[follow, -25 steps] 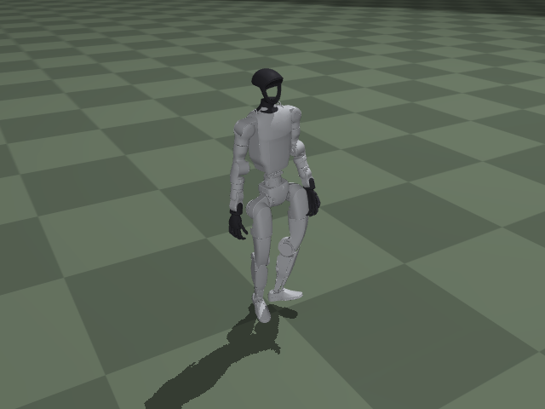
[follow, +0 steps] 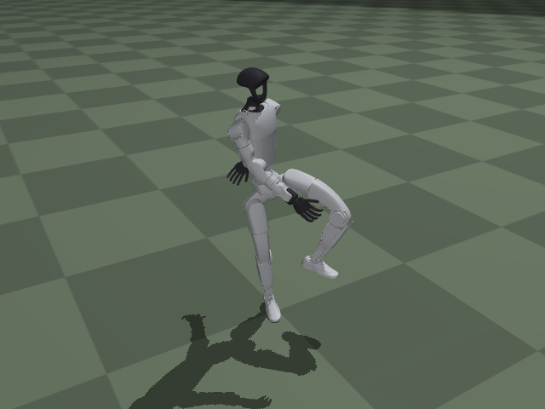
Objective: In place motions
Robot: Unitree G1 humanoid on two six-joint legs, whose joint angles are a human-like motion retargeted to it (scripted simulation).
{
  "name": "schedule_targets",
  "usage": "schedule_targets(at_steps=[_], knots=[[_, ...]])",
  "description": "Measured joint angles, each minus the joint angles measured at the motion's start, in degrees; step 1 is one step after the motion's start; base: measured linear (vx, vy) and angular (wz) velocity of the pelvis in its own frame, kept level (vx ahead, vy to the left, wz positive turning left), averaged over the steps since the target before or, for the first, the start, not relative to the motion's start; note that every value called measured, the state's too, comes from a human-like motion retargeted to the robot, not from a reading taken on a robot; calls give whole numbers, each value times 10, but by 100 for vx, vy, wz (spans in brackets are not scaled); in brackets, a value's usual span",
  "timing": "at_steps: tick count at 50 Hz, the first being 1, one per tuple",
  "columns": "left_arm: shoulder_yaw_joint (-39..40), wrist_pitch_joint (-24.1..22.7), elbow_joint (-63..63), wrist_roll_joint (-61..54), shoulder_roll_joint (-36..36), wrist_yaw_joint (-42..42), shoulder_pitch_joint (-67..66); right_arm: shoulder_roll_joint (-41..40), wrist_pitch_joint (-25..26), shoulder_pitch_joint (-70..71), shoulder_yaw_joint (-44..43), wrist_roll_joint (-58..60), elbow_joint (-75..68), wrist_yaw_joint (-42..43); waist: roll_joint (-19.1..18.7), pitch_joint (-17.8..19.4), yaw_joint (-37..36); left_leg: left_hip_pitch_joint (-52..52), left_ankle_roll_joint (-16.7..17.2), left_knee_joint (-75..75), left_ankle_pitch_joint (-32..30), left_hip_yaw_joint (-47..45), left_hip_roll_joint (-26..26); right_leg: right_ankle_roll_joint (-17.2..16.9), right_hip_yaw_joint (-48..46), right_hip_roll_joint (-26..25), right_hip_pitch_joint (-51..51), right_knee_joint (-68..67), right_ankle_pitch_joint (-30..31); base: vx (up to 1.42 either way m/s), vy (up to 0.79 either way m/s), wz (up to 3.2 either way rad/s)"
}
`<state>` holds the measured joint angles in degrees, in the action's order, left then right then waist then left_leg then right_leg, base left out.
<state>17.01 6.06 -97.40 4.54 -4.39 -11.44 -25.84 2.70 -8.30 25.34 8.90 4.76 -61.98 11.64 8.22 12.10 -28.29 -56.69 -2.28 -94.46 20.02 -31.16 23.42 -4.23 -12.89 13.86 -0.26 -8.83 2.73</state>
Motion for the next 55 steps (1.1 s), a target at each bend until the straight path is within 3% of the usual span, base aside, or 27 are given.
schedule_targets(at_steps=[6,9,13,16,19,21,23,25,27,28,30,33,35,38,42,47,55], knots=[[17,-12,22,-15,-2,-30,33,-15,-11,-43,8,-11,6,-8,-15,-74,69,116,68,108,-46,10,-38,-25,-55,-25,15,43,1,6,-1,79],[-3,-19,53,-10,-11,-40,57,-26,-16,-73,19,-32,-9,-18,-16,-99,111,208,95,220,-63,-1,-87,-38,-80,-26,26,53,-4,12,0,79],[-35,-34,96,-6,-28,-40,101,-35,-21,-101,22,-66,-29,-38,-15,-109,151,342,111,421,-78,7,-179,-52,-105,-21,46,56,-13,10,2,52],[-53,-40,114,-9,-41,-36,133,-38,-19,-121,18,-67,-41,-39,-21,-123,171,432,103,586,-83,44,-241,-60,-117,-29,58,56,-20,16,9,33],[-63,-43,126,-17,-50,-33,164,-30,-19,-139,17,-54,-47,-44,-34,-137,184,526,115,752,6,55,-277,-64,-128,-47,61,45,-31,17,17,25],[-73,-41,133,-27,-50,-29,184,-17,-19,-152,8,-26,-52,-58,-41,-144,197,573,93,827,81,28,-288,-68,-141,-50,64,30,-42,18,19,51],[-87,-50,142,-40,-47,-21,200,-1,-16,-167,-3,21,-67,-74,-48,-156,227,587,63,870,107,41,-298,-77,-164,-49,64,4,-41,18,23,98],[-118,-71,150,-52,-47,-10,229,20,0,-174,-14,80,-97,-87,-57,-164,259,567,53,877,109,76,-295,-83,-179,-45,36,-51,2,-2,24,103],[-159,-81,169,-44,-49,1,268,41,15,-178,-46,115,-136,-84,-75,-153,270,558,59,872,123,79,-273,-89,-160,-34,-31,-173,96,-13,21,76],[-174,-85,183,-35,-47,5,287,51,16,-184,-66,124,-156,-84,-81,-142,276,558,60,868,129,81,-266,-74,-147,-24,-71,-247,139,-3,23,68],[-198,-92,215,-40,-51,-3,330,69,22,-206,-92,122,-189,-93,-86,-119,294,560,56,860,137,85,-264,-34,-96,-5,-166,-408,164,5,28,35],[-187,-92,276,-40,-53,-20,400,88,36,-245,-131,74,-241,-127,-91,-78,330,573,33,859,143,90,-277,15,-85,67,-287,-623,105,-4,29,24],[-176,-98,329,-38,-51,-17,434,100,39,-272,-162,34,-279,-154,-97,-57,376,570,18,852,137,117,-276,25,-67,84,-373,-724,83,-9,20,102],[-191,-112,425,-73,-61,-16,464,121,50,-327,-198,3,-315,-183,-114,-38,422,565,1,846,122,118,-252,22,-60,46,-495,-795,61,0,5,74],[-196,-122,513,-114,-67,-20,480,144,66,-400,-229,3,-354,-153,-115,-34,447,562,-1,835,100,105,-225,34,-87,5,-584,-801,36,13,-5,2],[-202,-122,531,-135,-68,-13,479,151,104,-457,-264,3,-354,-135,-99,-37,440,567,22,823,100,101,-224,38,-101,-14,-526,-728,40,7,-12,-34],[-196,-115,455,-137,-39,-49,395,134,88,-421,-266,-5,-335,-168,-84,-74,396,597,59,858,104,46,-225,-10,-108,-46,-264,-508,79,9,-9,-62]])
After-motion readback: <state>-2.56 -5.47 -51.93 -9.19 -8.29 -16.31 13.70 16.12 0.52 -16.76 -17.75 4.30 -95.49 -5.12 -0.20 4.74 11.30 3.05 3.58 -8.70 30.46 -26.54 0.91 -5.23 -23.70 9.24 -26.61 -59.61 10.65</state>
